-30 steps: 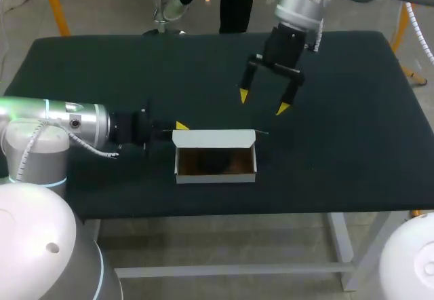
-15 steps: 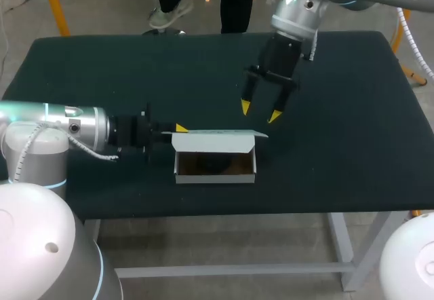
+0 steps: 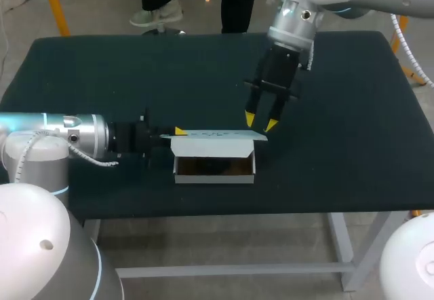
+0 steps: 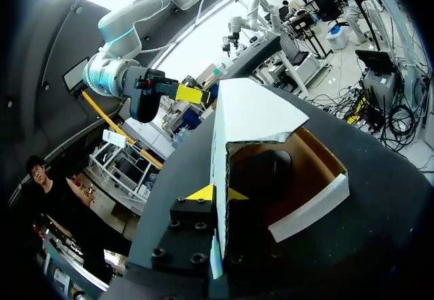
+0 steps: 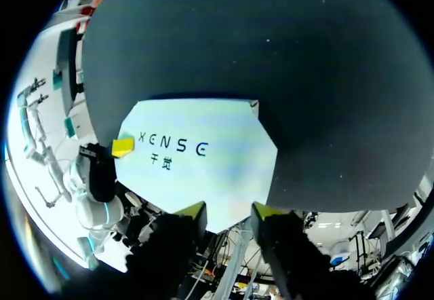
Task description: Assemble the packaging by folding the flat box into shape, placing the metal phone stand inside, and closing the box properly
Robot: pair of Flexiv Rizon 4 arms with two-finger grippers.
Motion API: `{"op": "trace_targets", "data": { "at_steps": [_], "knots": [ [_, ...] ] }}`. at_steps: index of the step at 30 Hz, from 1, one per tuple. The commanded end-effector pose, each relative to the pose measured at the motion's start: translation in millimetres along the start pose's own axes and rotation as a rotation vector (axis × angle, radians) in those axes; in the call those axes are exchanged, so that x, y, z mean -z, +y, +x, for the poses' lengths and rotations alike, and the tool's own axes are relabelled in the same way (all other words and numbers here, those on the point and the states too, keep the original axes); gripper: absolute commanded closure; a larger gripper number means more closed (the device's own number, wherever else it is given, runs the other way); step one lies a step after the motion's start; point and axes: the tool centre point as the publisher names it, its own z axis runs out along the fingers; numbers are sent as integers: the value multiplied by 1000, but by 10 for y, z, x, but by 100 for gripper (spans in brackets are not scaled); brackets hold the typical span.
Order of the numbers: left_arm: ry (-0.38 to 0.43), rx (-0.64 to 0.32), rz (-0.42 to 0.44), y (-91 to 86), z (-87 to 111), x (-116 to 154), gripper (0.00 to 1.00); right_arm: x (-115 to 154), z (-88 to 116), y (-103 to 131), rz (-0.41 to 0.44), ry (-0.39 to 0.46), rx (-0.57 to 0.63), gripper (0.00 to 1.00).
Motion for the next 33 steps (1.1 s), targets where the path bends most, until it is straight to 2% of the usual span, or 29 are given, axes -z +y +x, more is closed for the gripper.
{"op": "trace_targets", "data": {
  "at_steps": [1, 20, 21, 26, 33],
  "knots": [
    [-15, -10, -13, 3, 78, -4, 100, -54, 10, 19, 16, -5, 8, 53],
    [-18, -36, -31, -20, 77, 4, 100, -294, 0, -31, 33, -31, 38, 54],
    [-18, -36, -31, -20, 77, 7, 92, -302, -4, -31, 33, -31, 39, 55],
    [-22, -40, -35, -19, 81, 20, 90, -332, -17, -33, 36, -30, 39, 56],
    [-28, -51, -45, -29, 97, 46, 77, -363, -27, -31, 42, -30, 40, 56]
  ]
}}
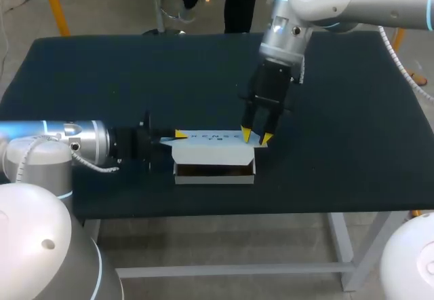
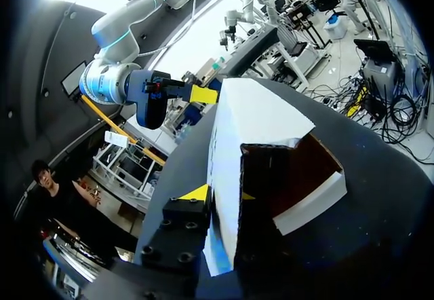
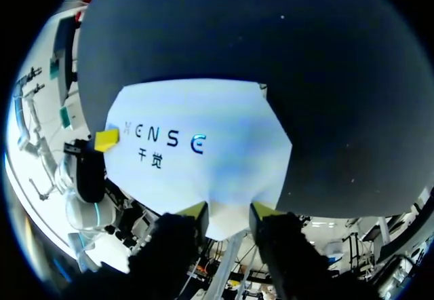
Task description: Assemble the packaging by folding the flat box into shape, placing the metal phone stand inside, and closing the box properly
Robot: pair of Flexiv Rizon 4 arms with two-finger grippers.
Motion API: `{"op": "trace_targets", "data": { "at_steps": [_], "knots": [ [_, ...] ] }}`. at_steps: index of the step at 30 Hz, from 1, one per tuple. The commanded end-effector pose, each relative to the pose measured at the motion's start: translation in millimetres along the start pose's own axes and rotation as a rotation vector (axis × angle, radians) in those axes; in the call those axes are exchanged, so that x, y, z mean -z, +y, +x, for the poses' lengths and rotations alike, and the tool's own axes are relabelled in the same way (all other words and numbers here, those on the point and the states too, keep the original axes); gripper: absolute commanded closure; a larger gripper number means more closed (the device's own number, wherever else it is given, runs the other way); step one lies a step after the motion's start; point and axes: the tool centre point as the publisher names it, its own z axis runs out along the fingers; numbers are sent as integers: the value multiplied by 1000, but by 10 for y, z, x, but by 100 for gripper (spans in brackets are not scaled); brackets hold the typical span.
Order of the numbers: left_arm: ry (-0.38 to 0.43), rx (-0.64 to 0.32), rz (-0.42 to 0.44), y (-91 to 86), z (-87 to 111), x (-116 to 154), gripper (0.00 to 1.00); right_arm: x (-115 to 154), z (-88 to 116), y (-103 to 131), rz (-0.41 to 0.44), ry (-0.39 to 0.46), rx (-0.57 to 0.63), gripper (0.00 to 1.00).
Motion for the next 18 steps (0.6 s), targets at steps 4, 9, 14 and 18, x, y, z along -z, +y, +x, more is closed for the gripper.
{"op": "trace_targets", "data": {
  "at_steps": [4, 9, 14, 18],
  "knots": [
    [-13, -9, -7, -33, 20, 74, 69, -27, -2, 8, 4, 0, 0, 56],
    [-26, -11, -11, -53, 7, 140, 61, -32, -1, 9, 4, 0, 0, 56],
    [-30, -10, -29, -62, 18, 239, 57, -39, -4, 14, 3, 2, -1, 57],
    [-17, 0, -66, -66, 45, 355, 57, -41, -5, 16, 2, 3, 2, 57]
  ]
}}
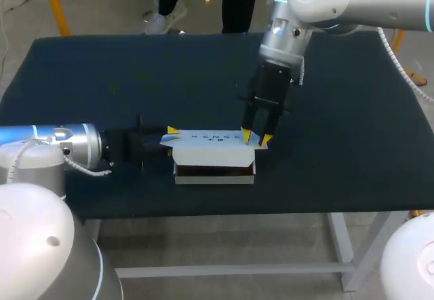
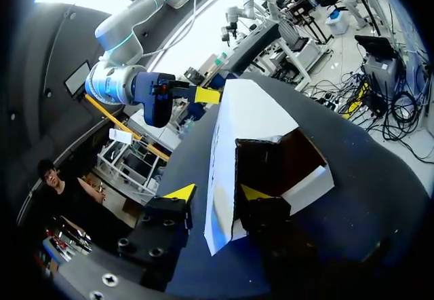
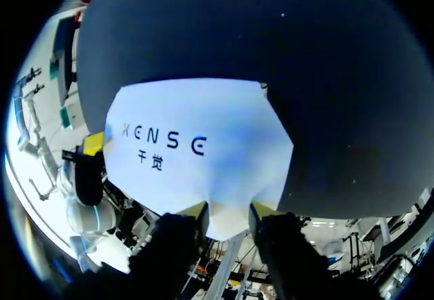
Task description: Assemble the packaging by folding the flat box into shape, placing the metal phone stand inside, and closing the box properly
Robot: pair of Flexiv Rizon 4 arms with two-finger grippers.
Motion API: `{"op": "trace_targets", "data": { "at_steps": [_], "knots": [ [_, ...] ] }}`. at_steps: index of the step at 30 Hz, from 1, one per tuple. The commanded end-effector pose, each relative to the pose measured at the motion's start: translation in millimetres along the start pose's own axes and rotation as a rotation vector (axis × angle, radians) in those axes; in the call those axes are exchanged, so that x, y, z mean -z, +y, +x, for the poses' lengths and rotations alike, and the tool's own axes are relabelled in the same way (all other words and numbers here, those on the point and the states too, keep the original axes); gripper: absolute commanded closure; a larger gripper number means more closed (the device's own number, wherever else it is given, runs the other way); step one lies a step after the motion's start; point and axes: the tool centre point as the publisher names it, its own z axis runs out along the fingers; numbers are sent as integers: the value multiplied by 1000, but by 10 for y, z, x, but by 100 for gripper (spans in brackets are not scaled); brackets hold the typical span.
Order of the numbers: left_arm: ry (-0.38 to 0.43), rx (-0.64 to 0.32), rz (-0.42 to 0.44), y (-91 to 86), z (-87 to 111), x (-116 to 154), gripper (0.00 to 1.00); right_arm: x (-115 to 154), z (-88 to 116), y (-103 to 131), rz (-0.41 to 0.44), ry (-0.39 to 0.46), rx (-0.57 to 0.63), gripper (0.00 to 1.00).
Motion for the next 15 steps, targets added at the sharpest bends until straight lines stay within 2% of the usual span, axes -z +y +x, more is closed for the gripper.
{"op": "trace_targets", "data": {
  "at_steps": [1, 6, 10, 12, 13, 15],
  "knots": [
    [16, 11, -31, -73, 32, 183, 57, -11, 0, 5, -1, 1, 4, 57],
    [85, 48, -99, -68, 38, 432, 56, -28, 9, 9, -5, 1, 11, 56],
    [147, 81, -147, -84, 24, 651, 51, -42, 6, 17, -6, 3, 14, 56],
    [180, 101, -168, -92, 7, 751, 40, -48, 4, 19, -7, 4, 15, 56],
    [210, 120, -164, -100, -6, 795, 40, -51, 3, 19, -7, 3, 16, 56],
    [262, 159, -173, -108, -38, 890, 28, -52, 2, 19, -10, 2, 16, 56]
  ]
}}
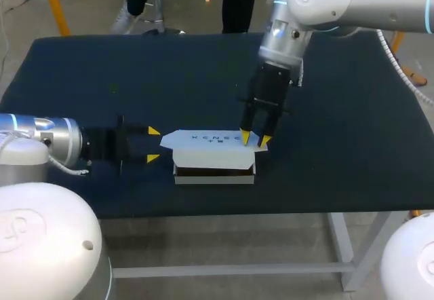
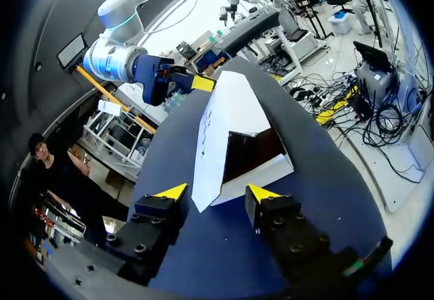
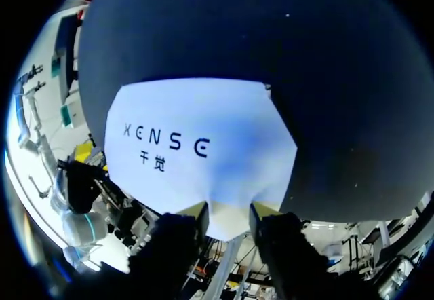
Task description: Assemble the packaging by folding the flat box into shape, placing the metal phone stand inside, and closing the box properly
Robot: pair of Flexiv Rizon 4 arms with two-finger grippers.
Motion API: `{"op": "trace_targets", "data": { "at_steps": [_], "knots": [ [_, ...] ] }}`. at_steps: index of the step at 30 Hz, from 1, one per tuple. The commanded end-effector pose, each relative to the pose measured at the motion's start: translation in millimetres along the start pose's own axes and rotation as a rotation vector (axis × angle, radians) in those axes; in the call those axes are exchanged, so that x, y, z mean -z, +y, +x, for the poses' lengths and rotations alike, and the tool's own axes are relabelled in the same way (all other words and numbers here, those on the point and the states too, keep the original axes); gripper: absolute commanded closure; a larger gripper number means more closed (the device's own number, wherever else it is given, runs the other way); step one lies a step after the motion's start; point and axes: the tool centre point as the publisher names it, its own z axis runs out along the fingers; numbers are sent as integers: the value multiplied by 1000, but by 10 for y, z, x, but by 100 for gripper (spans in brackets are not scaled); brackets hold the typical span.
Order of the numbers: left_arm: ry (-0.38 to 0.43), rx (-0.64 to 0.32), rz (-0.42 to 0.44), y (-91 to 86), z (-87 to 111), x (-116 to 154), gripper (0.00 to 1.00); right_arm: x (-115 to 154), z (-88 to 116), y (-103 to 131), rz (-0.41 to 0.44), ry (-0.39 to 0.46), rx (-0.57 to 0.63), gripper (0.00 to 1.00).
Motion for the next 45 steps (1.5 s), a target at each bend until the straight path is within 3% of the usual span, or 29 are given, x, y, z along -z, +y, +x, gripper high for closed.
{"op": "trace_targets", "data": {
  "at_steps": [1, 3, 5, 7, 9, 10, 12, 18, 20, 33, 36, 39, 40, 43, 45],
  "knots": [
    [195, 61, -5, -67, -78, 403, 20, -13, -2, -3, -5, -1, 1, 56],
    [244, 94, -25, -71, -111, 464, 0, -15, -7, -6, -9, 0, 2, 56],
    [314, 135, -64, -70, -149, 521, 0, -19, -13, -9, -12, 0, 2, 56],
    [399, 206, -172, -54, -198, 533, 0, -21, -20, -13, -15, 2, 2, 56],
    [426, 312, -237, -45, -269, 544, 0, -24, -28, -14, -17, 3, 1, 56],
    [474, 312, -257, -42, -280, 545, 0, -26, -30, -14, -17, 3, 1, 56],
    [490, 393, -291, -60, -318, 559, 0, -28, -32, -13, -18, 5, 1, 56],
    [580, 516, -381, -5, -389, 529, 0, -32, -42, -16, -21, 5, -1, 56],
    [590, 476, -539, 9, -382, 505, 0, -32, -49, -16, -22, 5, -3, 56],
    [590, 476, -539, 9, -382, 505, 0, -72, -16, 21, -20, 5, 2, 56],
    [572, 641, -513, -109, -452, 349, 0, -70, -15, 21, -23, 4, 1, 56],
    [571, 872, -541, -178, -517, 268, 0, -66, -27, 25, -26, 6, -2, 57],
    [561, 969, -565, -189, -546, 237, 0, -68, -32, 28, -26, 7, -2, 57],
    [522, 1137, -635, -236, -536, 173, 0, -74, -37, 31, -26, 8, -5, 56],
    [440, 1231, -722, -262, -509, 137, 0, -75, -39, 31, -26, 9, -6, 56]
  ]
}}
